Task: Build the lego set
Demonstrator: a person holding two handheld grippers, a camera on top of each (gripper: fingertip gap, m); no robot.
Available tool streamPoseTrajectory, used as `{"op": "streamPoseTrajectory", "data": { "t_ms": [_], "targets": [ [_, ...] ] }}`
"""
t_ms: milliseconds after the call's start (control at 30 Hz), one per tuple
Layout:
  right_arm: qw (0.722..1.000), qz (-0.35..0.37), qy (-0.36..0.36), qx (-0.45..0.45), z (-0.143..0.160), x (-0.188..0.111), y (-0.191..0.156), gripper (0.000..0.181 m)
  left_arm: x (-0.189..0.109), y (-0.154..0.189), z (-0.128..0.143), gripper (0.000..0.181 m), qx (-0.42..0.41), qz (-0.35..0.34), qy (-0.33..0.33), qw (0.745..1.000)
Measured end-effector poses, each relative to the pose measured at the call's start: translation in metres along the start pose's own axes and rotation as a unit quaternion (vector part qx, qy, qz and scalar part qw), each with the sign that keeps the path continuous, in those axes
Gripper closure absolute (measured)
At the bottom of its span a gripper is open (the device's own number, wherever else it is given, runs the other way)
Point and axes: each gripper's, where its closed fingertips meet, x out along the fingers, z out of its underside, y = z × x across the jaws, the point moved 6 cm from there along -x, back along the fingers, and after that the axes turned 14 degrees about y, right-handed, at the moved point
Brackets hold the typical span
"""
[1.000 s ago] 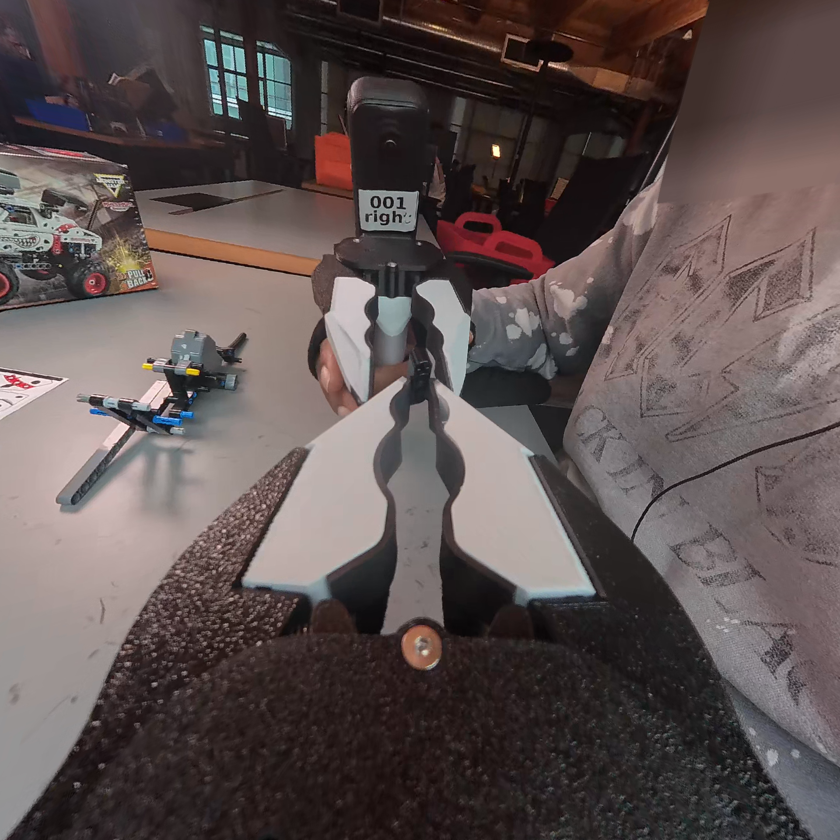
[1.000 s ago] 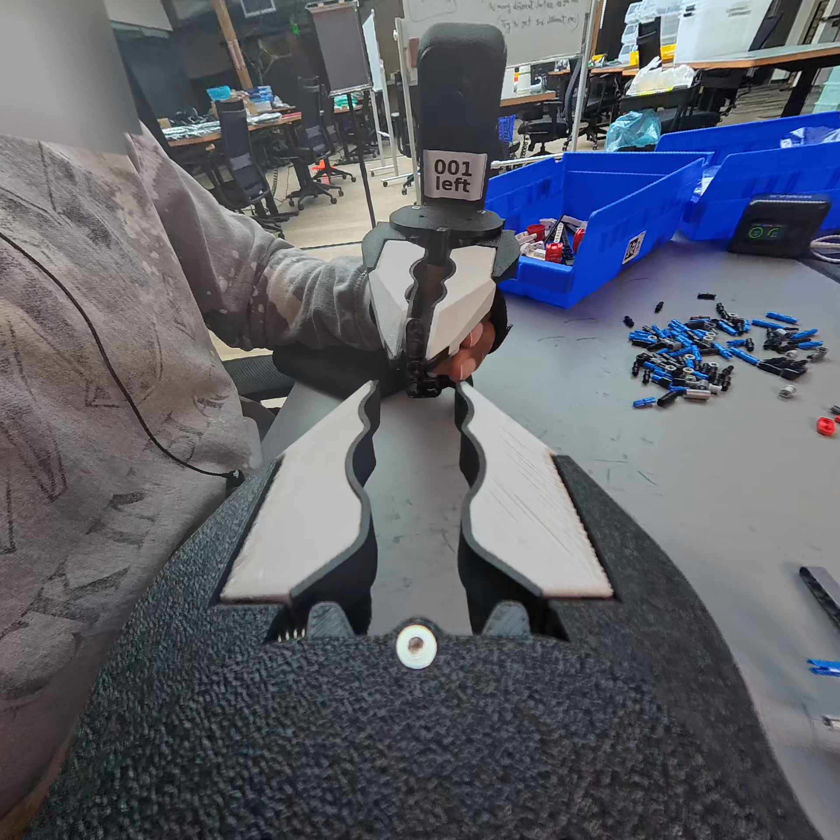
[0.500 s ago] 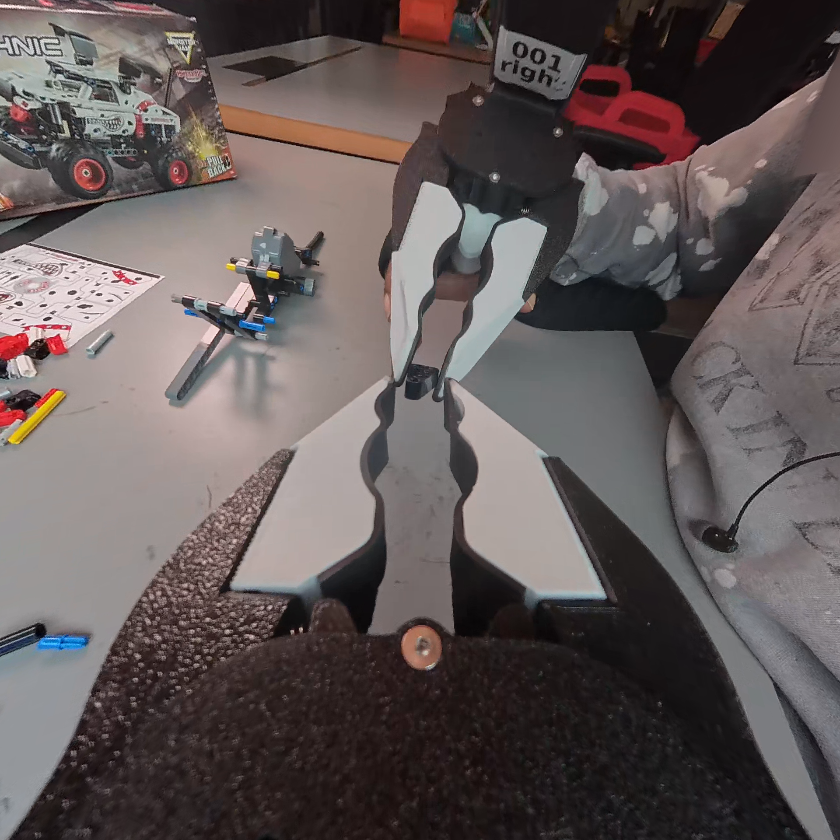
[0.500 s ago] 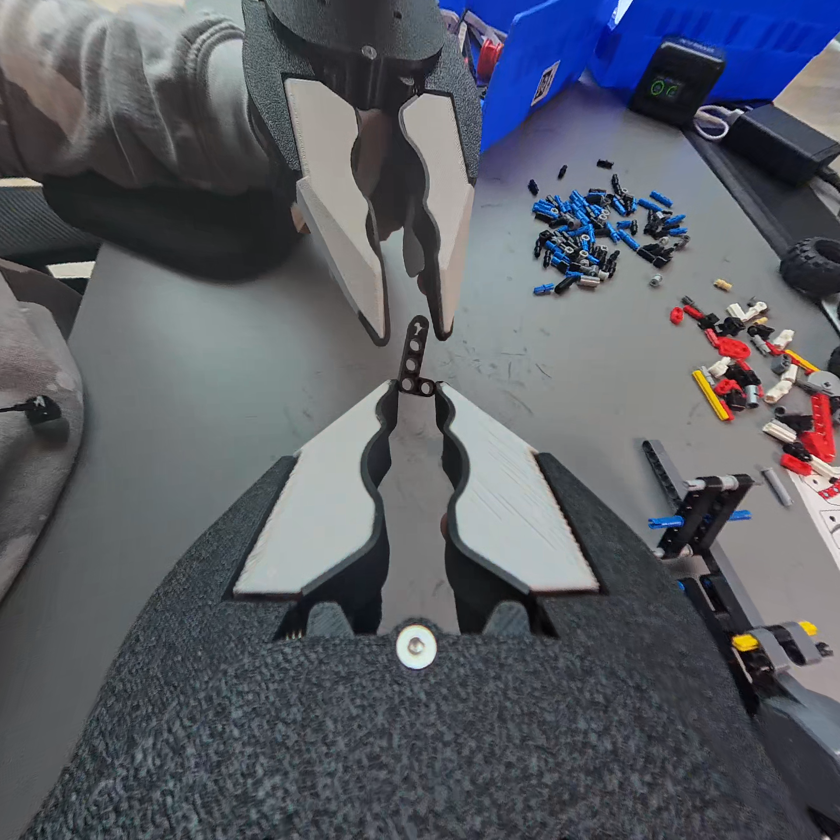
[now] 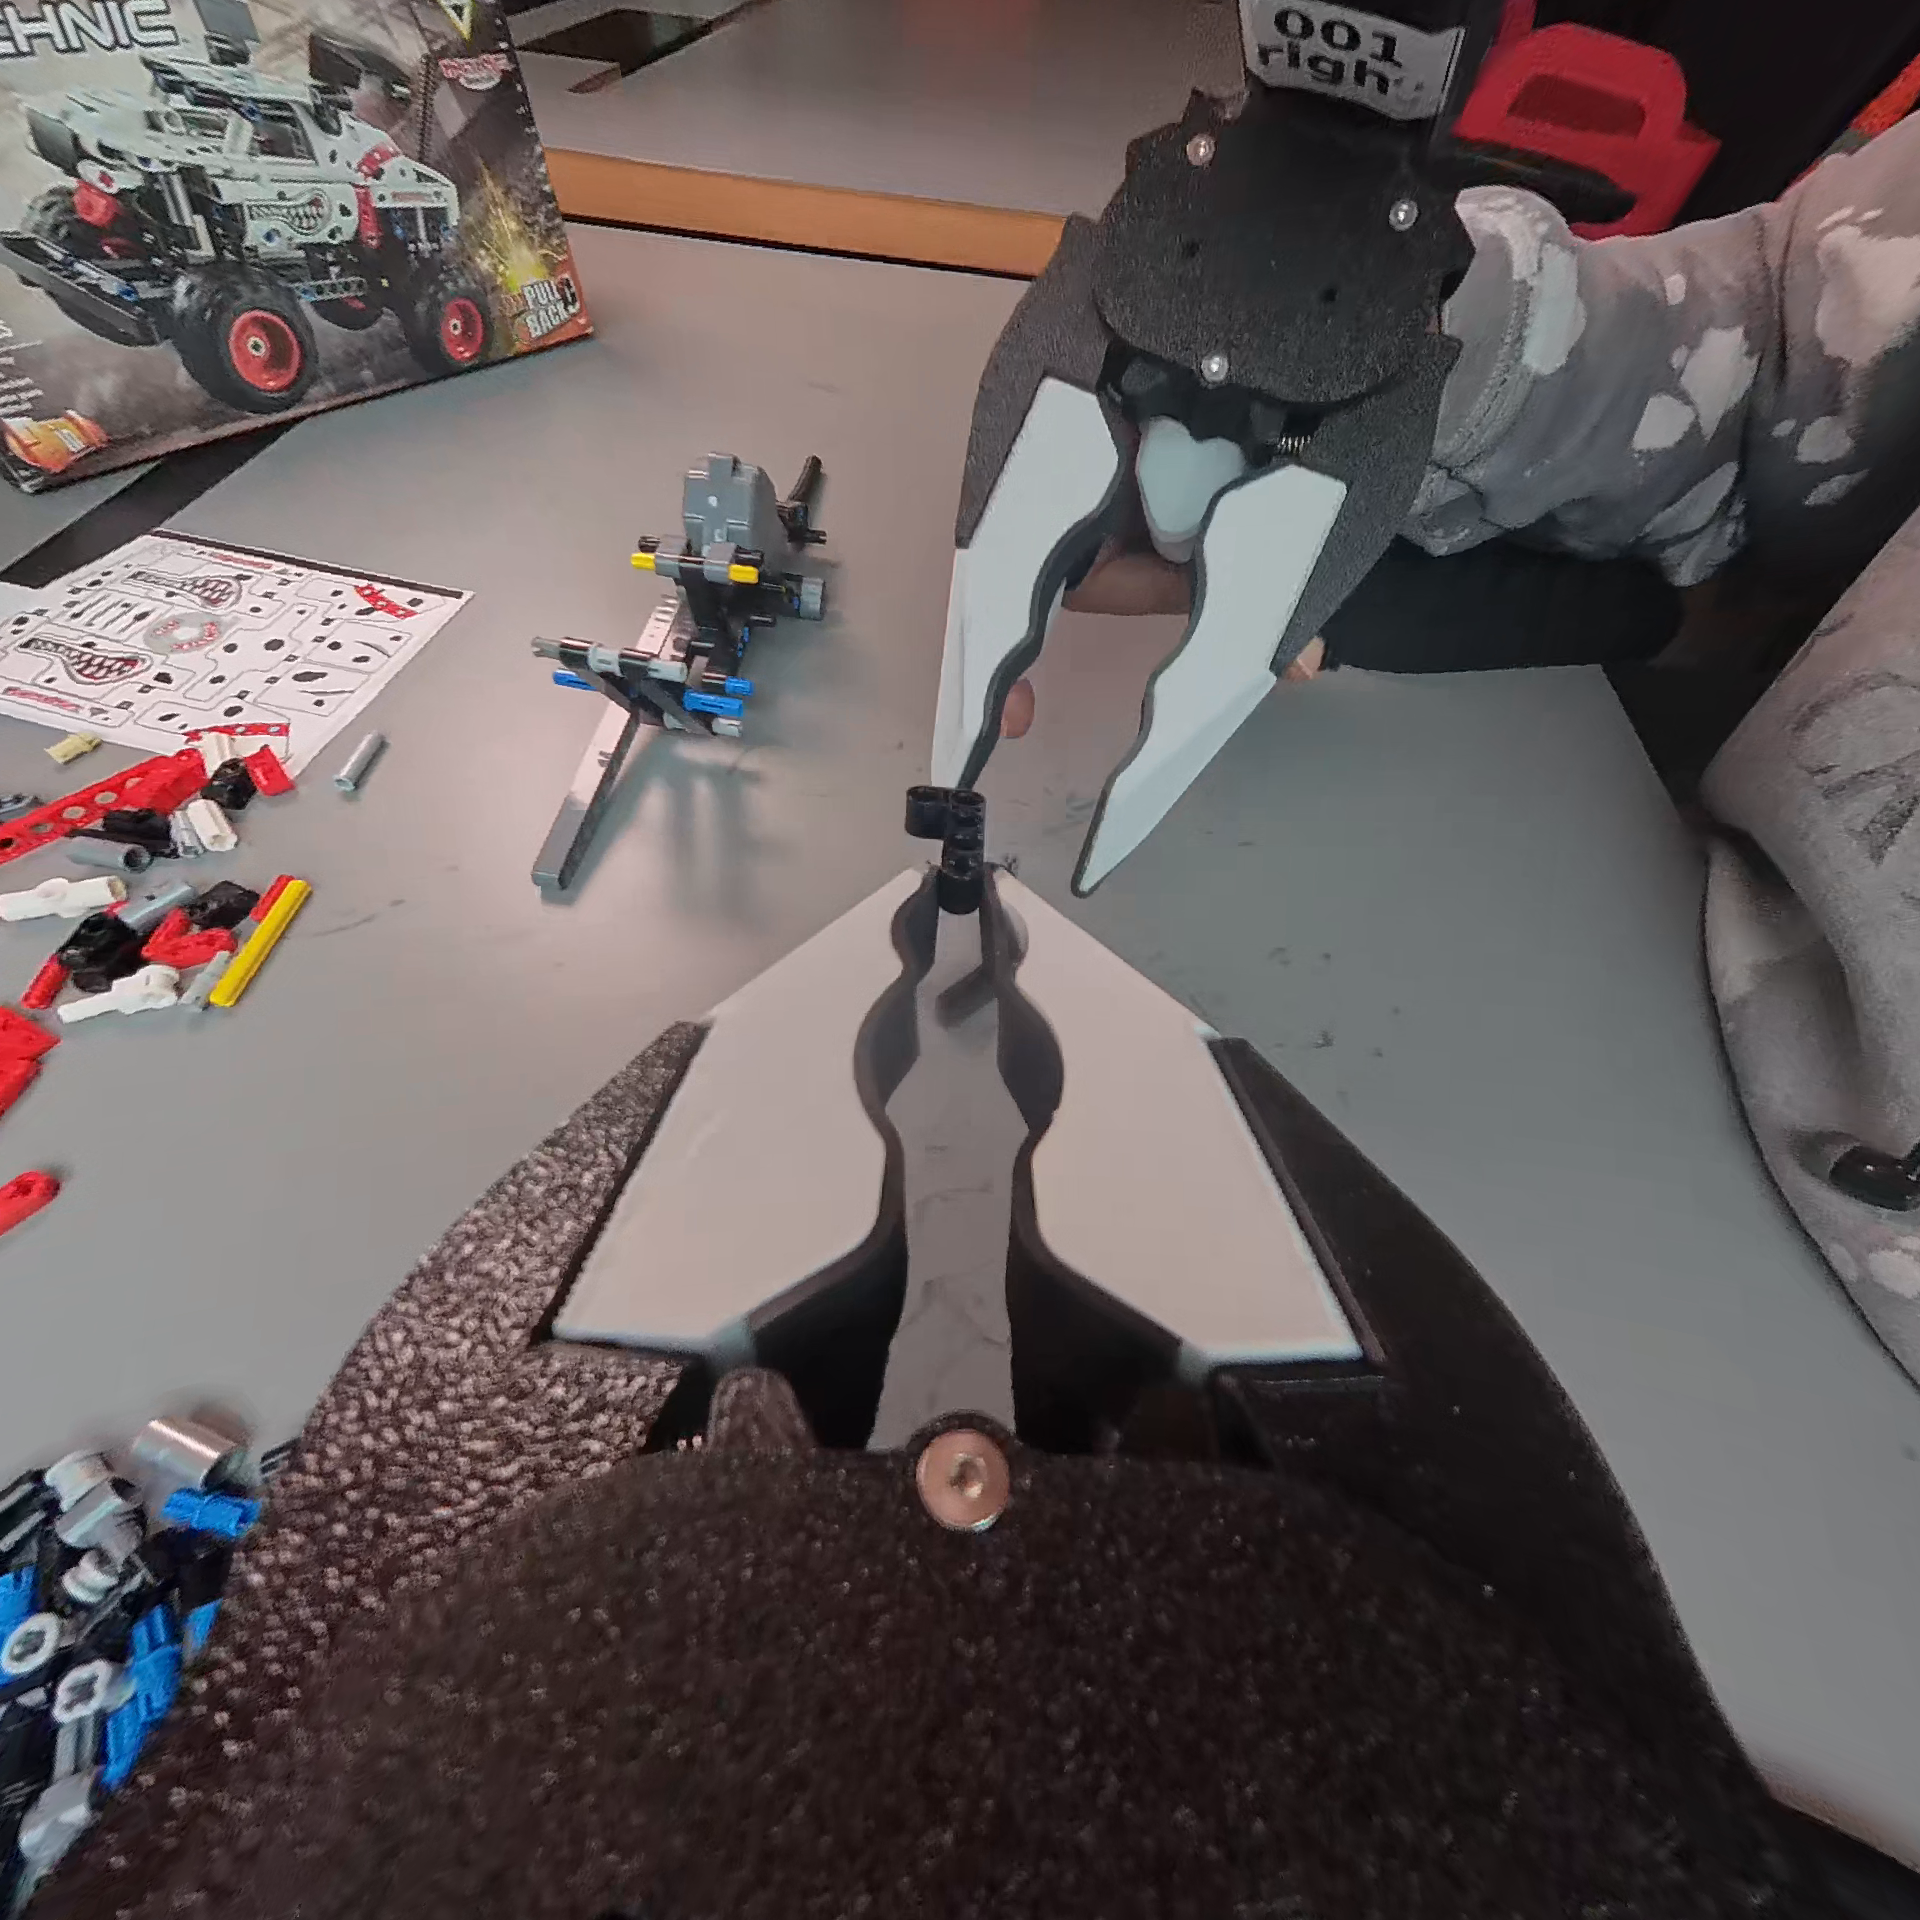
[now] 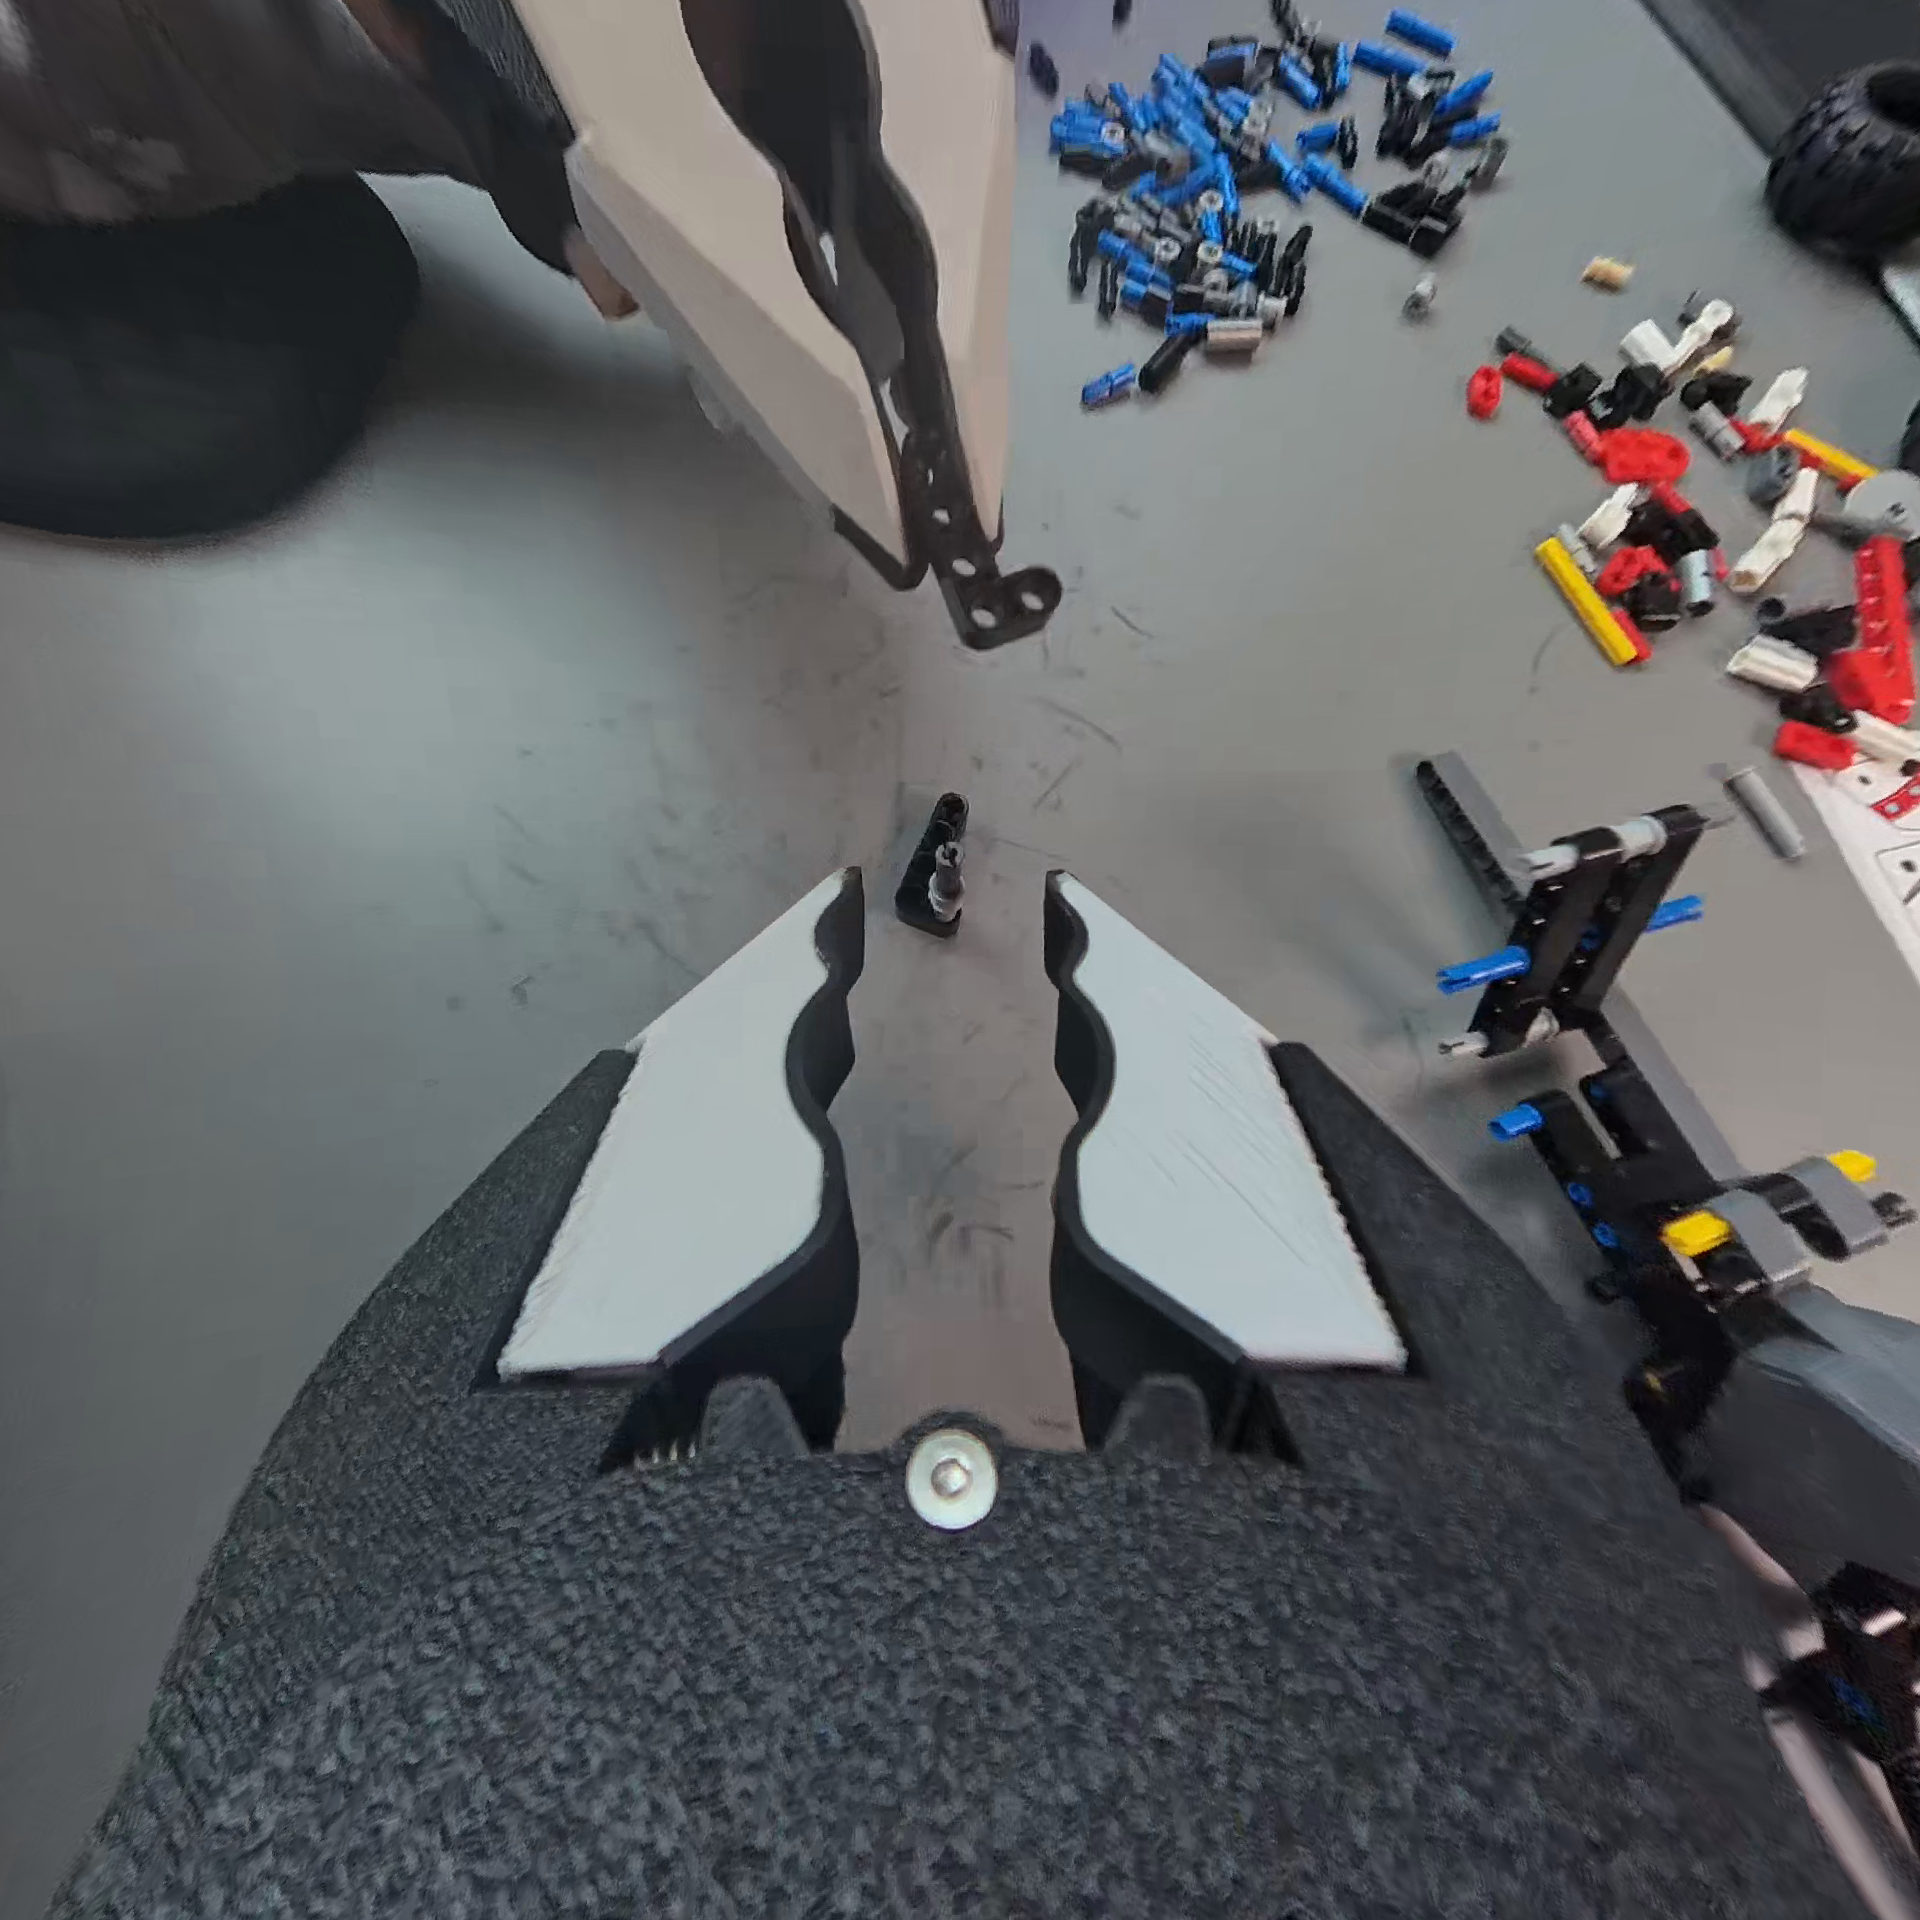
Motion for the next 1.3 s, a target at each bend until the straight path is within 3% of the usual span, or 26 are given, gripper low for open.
{"op": "streamPoseTrajectory", "data": {
  "t_ms": [33, 133, 200, 300, 400, 600, 833, 1100, 1300],
  "targets": [
    [1.000, 0.000, -0.019, 0.005, 0.005, 0.006, -0.002, 0.144, -0.001, 0.000, 0.000, 0.171, 0.003, -0.006, 0.000, 1.000],
    [0.998, -0.002, -0.066, 0.004, 0.015, 0.022, -0.008, 0.144, -0.004, 0.003, -0.003, 0.171, 0.005, -0.012, 0.009, 1.000],
    [0.998, -0.013, -0.063, -0.010, 0.011, 0.025, -0.008, 0.168, -0.005, 0.006, -0.003, 0.172, 0.005, -0.009, 0.010, 1.000],
    [0.991, -0.091, -0.072, -0.064, 0.011, 0.025, -0.013, 0.168, -0.007, 0.015, -0.002, 0.172, 0.000, 0.011, 0.006, 1.000],
    [0.965, -0.219, -0.066, -0.128, 0.014, 0.018, -0.026, 0.168, -0.006, 0.030, 0.000, 0.172, -0.016, 0.062, 0.002, 0.998],
    [0.945, -0.285, -0.080, -0.139, 0.014, 0.016, -0.032, 0.167, 0.005, 0.055, 0.011, 0.172, -0.009, 0.113, -0.036, 0.993],
    [0.964, -0.231, -0.060, -0.118, 0.012, 0.013, -0.026, 0.144, 0.009, 0.052, 0.014, 0.172, -0.010, 0.099, -0.043, 0.994],
    [0.984, -0.136, -0.037, -0.105, 0.020, 0.010, -0.032, 0.156, 0.014, 0.049, 0.021, 0.172, -0.010, 0.079, -0.061, 0.995],
    [0.979, -0.166, -0.051, -0.110, 0.017, 0.013, -0.033, 0.166, 0.015, 0.049, 0.023, 0.173, -0.010, 0.076, -0.069, 0.995]
  ]
}}
